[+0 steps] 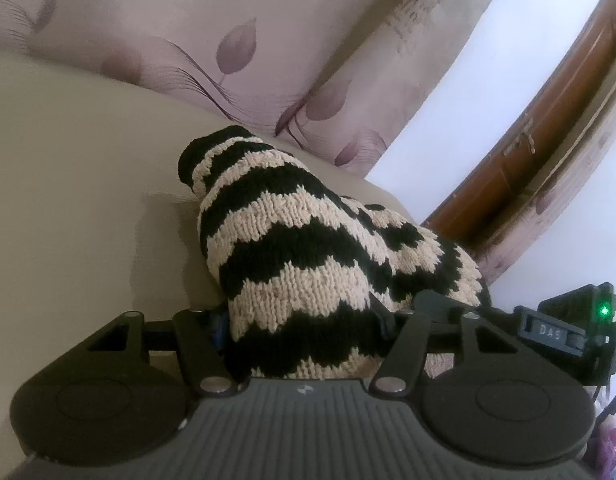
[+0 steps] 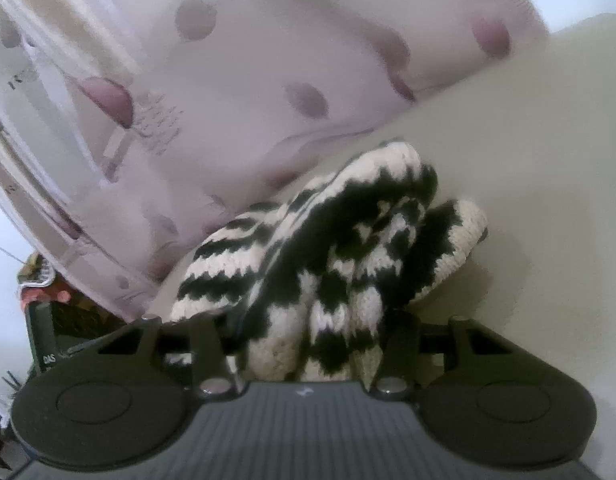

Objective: Fold small clothes

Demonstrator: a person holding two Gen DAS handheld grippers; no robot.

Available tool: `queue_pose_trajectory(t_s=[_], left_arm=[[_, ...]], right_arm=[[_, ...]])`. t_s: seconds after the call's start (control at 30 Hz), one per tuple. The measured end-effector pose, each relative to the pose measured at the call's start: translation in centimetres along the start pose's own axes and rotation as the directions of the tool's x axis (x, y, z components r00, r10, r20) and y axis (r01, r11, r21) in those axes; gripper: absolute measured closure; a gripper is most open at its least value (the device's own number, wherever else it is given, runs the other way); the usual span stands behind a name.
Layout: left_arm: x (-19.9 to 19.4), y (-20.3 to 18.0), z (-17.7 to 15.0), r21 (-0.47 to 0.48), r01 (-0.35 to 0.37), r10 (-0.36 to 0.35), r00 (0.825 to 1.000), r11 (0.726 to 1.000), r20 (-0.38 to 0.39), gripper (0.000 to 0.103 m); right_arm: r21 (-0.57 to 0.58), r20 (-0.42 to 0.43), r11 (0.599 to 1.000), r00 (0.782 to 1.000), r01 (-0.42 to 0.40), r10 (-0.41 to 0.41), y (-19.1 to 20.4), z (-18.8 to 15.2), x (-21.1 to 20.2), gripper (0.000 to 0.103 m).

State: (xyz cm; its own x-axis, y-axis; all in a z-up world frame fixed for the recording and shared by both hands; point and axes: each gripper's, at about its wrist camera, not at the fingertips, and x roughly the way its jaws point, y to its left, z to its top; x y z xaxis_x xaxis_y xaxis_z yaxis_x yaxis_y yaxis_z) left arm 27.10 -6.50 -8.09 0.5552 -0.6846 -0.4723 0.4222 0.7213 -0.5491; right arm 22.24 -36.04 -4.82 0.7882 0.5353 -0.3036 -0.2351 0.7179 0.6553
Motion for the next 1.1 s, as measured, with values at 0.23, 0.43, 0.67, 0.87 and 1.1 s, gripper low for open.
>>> queue_pose_trajectory(t_s=[0.23, 0.43, 0.67, 0.87, 1.1], left_arm=[[-6.5, -0.2, -1.3, 0.013, -0.055, 0.054, 0.998, 0.998, 0.029, 0.042], [-12.5, -0.4, -2.8, 0.032, -0.118, 0.116, 0.991, 0.992, 0.064, 0.042], [-16.8, 0.3, -4.2, 0.03, -0.164, 0.161, 0.983, 0.986, 0.084, 0.042], [-18.0, 0.5, -5.4, 0.047, -0.187, 0.183, 0.98, 0.981, 0.082, 0.042], [-18.6, 0.9, -6.5, 0.05, -0.204, 0.199, 0.976, 0.978, 0.087, 0.042]], right_arm=[[0.01, 0.001, 0.996, 0.996, -0.084, 0.084, 3.7, -2.6, -1.0, 0.053], [0.027, -0.005, 0.987, 0.988, -0.156, 0.157, 6.8, -5.4, -1.0, 0.053], [0.034, -0.025, 0.978, 0.978, -0.208, 0.209, 9.6, -8.1, -0.4, 0.053], [0.048, -0.044, 0.977, 0.977, -0.208, 0.21, 10.1, -10.2, -0.4, 0.053], [0.051, -0.059, 0.979, 0.978, -0.199, 0.202, 10.5, -11.3, -0.5, 0.053]])
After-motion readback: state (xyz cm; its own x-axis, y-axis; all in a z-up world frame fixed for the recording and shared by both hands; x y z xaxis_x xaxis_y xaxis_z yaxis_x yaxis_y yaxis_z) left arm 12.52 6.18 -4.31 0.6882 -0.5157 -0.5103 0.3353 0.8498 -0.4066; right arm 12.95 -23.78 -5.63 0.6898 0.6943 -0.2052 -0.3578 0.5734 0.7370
